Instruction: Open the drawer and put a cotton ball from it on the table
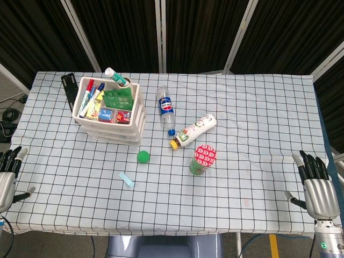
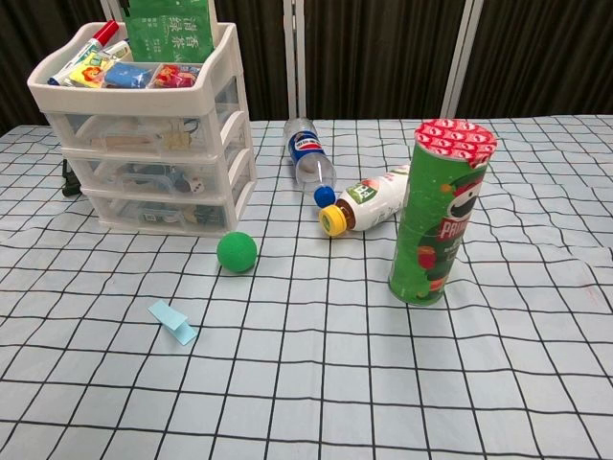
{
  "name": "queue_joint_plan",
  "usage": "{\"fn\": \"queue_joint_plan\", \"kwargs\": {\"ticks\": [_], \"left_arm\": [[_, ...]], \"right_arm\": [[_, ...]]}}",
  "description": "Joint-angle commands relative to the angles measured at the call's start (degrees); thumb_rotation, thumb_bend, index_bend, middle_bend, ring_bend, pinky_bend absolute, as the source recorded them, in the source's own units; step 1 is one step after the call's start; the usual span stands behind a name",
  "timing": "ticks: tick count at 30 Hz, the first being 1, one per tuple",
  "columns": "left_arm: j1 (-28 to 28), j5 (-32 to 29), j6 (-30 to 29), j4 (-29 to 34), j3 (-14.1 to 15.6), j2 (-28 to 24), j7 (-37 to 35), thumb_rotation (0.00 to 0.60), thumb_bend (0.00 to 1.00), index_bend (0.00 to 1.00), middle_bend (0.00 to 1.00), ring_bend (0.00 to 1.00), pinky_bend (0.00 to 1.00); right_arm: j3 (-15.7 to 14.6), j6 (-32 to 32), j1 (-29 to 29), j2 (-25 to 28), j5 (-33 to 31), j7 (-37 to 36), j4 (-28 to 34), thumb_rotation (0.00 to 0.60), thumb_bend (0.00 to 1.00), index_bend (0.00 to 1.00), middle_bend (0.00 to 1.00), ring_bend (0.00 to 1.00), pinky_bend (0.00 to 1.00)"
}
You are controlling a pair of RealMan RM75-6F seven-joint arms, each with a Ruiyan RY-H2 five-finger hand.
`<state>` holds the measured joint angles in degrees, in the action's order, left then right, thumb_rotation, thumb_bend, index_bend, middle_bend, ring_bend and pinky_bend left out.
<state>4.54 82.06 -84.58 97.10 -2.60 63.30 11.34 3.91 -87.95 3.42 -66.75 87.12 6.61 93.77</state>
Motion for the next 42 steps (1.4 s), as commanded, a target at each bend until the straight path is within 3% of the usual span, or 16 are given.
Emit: {"fn": "queue_joint_plan", "kwargs": {"ticks": [1,15,18,20,21,22,25,27,33,42], "left_arm": [[-0.03,-0.01,-0.04,0.03,-0.01,-0.06,-0.14,0.600,0.14,0.00,0.00,0.00,0.00],[1.36,0.31,2.63,-0.15,0.17,1.03,-2.59,0.600,0.17,0.00,0.00,0.00,0.00],[1.73,-0.75,3.19,0.54,-0.41,1.81,-3.14,0.600,0.32,0.00,0.00,0.00,0.00],[2.08,-1.15,3.25,1.11,-1.07,2.69,-4.36,0.600,0.55,0.00,0.00,0.00,0.02],[2.20,-1.25,3.25,1.25,-1.30,3.03,-4.89,0.600,0.61,0.00,0.01,0.02,0.05],[2.41,-1.29,3.24,1.39,-1.64,3.51,-5.68,0.600,0.70,0.00,0.08,0.10,0.12],[3.18,-1.18,3.27,1.28,-2.67,4.68,-7.69,0.600,0.81,0.00,0.50,0.49,0.42],[3.82,-1.24,4.04,1.29,-3.04,5.17,-9.08,0.600,0.86,0.00,0.65,0.61,0.51],[8.08,-2.55,13.73,4.94,-3.06,3.33,-17.65,0.600,0.99,0.00,0.71,0.68,0.56],[16.95,-7.61,30.63,1.14,-5.58,4.87,-31.19,0.600,1.00,0.00,0.76,0.71,0.59]], "right_arm": [[-0.09,0.13,0.02,-0.12,0.03,0.10,-0.03,0.600,0.04,0.00,0.00,0.00,0.00],[-0.02,1.29,0.19,-0.66,-1.05,0.54,-0.01,0.600,0.04,0.00,0.00,0.00,0.00],[-0.08,1.67,0.27,-0.78,-1.24,0.76,-0.09,0.600,0.04,0.00,0.00,0.00,0.00],[-0.14,1.92,0.34,-0.89,-1.33,0.85,-0.14,0.600,0.04,0.00,0.00,0.00,0.00],[-0.17,2.00,0.35,-0.92,-1.36,0.86,-0.15,0.600,0.04,0.00,0.00,0.00,0.00],[-0.21,2.08,0.36,-0.95,-1.37,0.89,-0.15,0.600,0.04,0.00,0.00,0.00,0.00],[-0.27,2.18,0.39,-0.99,-1.32,0.93,-0.13,0.600,0.04,0.00,0.00,0.00,0.00],[-0.30,2.17,0.38,-1.00,-1.28,0.95,-0.08,0.600,0.04,0.00,0.00,0.00,0.00],[-0.12,1.97,0.21,-0.61,-1.52,-0.10,0.43,0.600,0.04,0.00,0.00,0.00,0.00],[0.09,2.63,0.16,0.53,-2.31,-3.03,0.96,0.600,0.04,0.00,0.00,0.00,0.00]]}}
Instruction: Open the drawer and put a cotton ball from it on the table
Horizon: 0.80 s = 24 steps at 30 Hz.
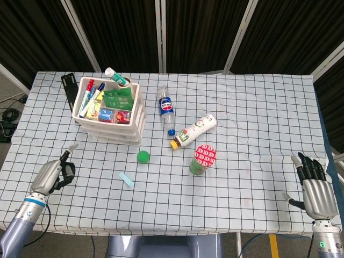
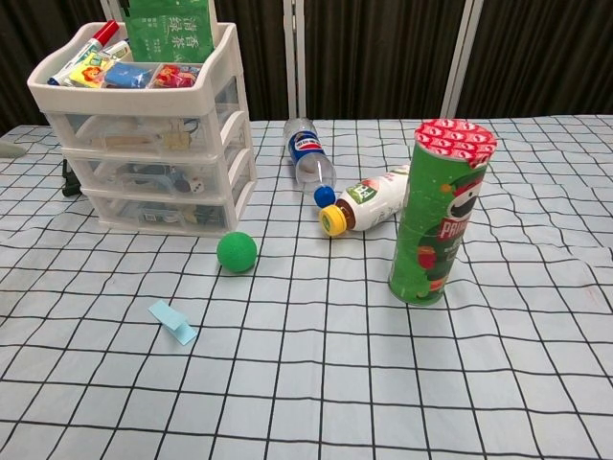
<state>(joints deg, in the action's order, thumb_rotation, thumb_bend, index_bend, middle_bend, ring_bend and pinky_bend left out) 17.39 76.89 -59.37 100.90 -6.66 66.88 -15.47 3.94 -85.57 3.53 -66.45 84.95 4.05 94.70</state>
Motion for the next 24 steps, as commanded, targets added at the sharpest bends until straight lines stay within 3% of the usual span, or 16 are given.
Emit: {"fn": "queue_joint_plan", "kwargs": {"ticks": [1,12,24], "left_arm": [[4.79,-2.74,6.18,-3.39,-1.77,1.76,-4.63,0.600,1.00,0.00,0.76,0.71,0.59],[10.78,-8.39,11.21,-5.97,-5.04,7.13,-5.02,0.600,1.00,0.00,0.76,0.72,0.60],[14.08,-10.80,13.61,-6.38,-5.92,8.03,-3.65,0.600,1.00,0.00,0.76,0.72,0.60]], "right_arm": [[0.06,0.41,0.09,0.29,-0.23,-0.69,0.00,0.600,0.04,0.00,0.00,0.00,0.00],[0.27,1.86,0.52,0.60,-1.22,-2.77,-0.55,0.600,0.04,0.00,0.00,0.00,0.00],[0.35,2.46,0.77,0.82,-1.46,-4.11,-1.00,0.600,0.04,0.00,0.00,0.00,0.00]]}}
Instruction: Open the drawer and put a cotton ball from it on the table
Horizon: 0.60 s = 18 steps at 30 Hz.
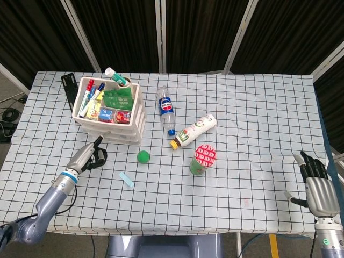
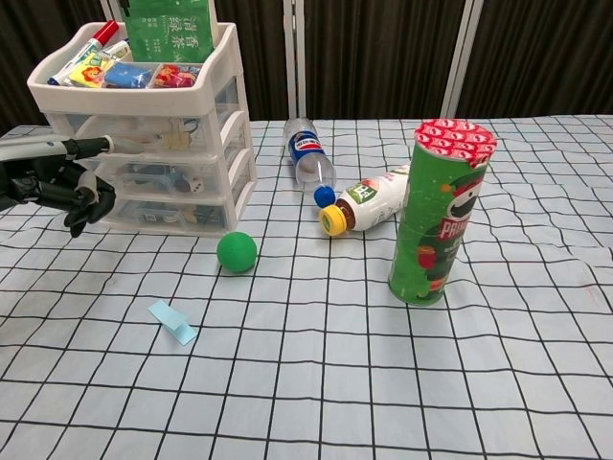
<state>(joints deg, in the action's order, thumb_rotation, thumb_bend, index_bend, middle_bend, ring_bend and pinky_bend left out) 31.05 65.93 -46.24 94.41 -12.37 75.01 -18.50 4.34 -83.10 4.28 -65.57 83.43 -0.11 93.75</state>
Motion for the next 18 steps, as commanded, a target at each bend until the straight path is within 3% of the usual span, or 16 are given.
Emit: {"fn": "queue_joint_plan", "kwargs": {"ticks": [1,18], "left_arm": [[0.57,0.24,0.59,0.10,-0.30,-0.11,-0.84,0.600,1.00,0.00,0.76,0.72,0.60],[1.81,-1.35,1.25,-1.80,0.34,1.15,-1.24,0.600,1.00,0.00,0.76,0.72,0.60]], "right_arm": [[-0.06,-0.01,0.02,-0.09,0.11,0.11,-0.08,0.600,0.04,0.00,0.00,0.00,0.00],[0.01,0.05,0.06,-0.23,-0.13,-0.02,-0.24,0.600,0.04,0.00,0.00,0.00,0.00]]}}
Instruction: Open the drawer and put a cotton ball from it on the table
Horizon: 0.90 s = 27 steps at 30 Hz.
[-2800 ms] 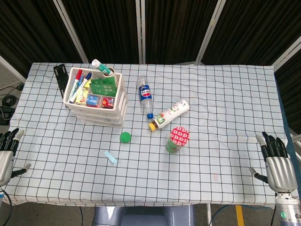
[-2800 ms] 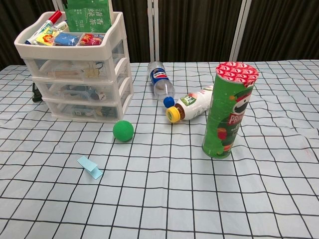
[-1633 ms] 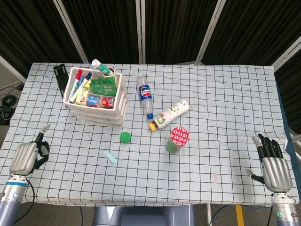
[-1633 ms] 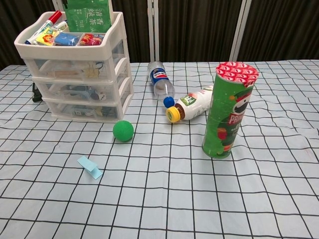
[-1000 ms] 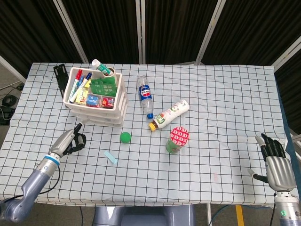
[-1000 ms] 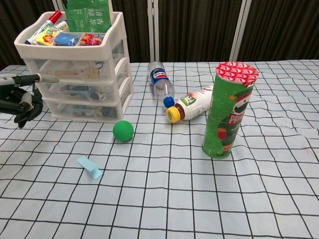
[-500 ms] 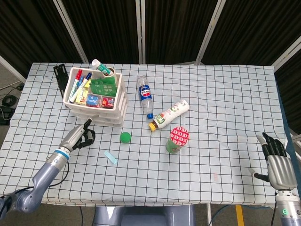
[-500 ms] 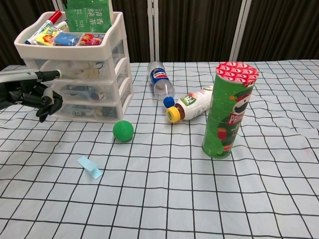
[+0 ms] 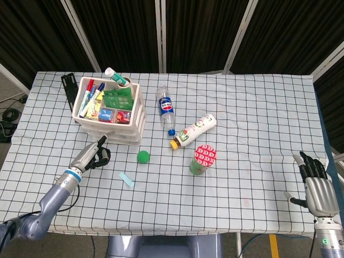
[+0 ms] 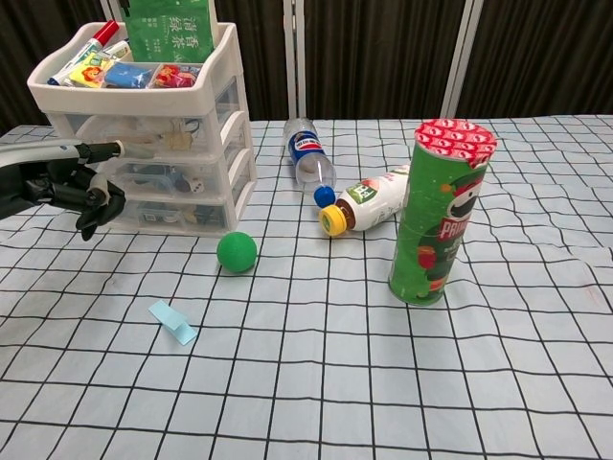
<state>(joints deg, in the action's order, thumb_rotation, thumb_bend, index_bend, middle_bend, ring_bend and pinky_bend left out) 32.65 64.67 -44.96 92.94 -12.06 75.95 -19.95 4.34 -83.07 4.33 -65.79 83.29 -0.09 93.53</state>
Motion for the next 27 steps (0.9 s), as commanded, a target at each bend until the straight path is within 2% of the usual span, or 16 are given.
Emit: {"fn": "queue_joint_plan", "kwargs": {"ticks": [1,17,27], "left_arm": [[0.29,-0.16,-0.03,-0.43,0.00,0.25,0.30,0.600,1.00,0.00,0.76,0.72,0.60],[2.08,-1.58,0.64,-1.07,0.15,1.45,2.14,0.600,1.00,0.00,0.76,0.72,0.60],[2.25,-0.26,1.63,-0.76,0.16,1.40,-0.29,0.600,1.00,0.00,0.76,0.72,0.60]], "right_arm": [[0.00,0.03,0.02,-0.03,0.01,-0.06,-0.05,0.600,0.04,0.00,0.00,0.00,0.00],[-0.09,0.26,0.06,-0.21,-0.23,0.26,-0.15,0.600,0.04,0.00,0.00,0.00,0.00],[-0.07,0.37,0.08,-0.27,-0.40,0.16,-0.19,0.600,0.04,0.00,0.00,0.00,0.00]]}}
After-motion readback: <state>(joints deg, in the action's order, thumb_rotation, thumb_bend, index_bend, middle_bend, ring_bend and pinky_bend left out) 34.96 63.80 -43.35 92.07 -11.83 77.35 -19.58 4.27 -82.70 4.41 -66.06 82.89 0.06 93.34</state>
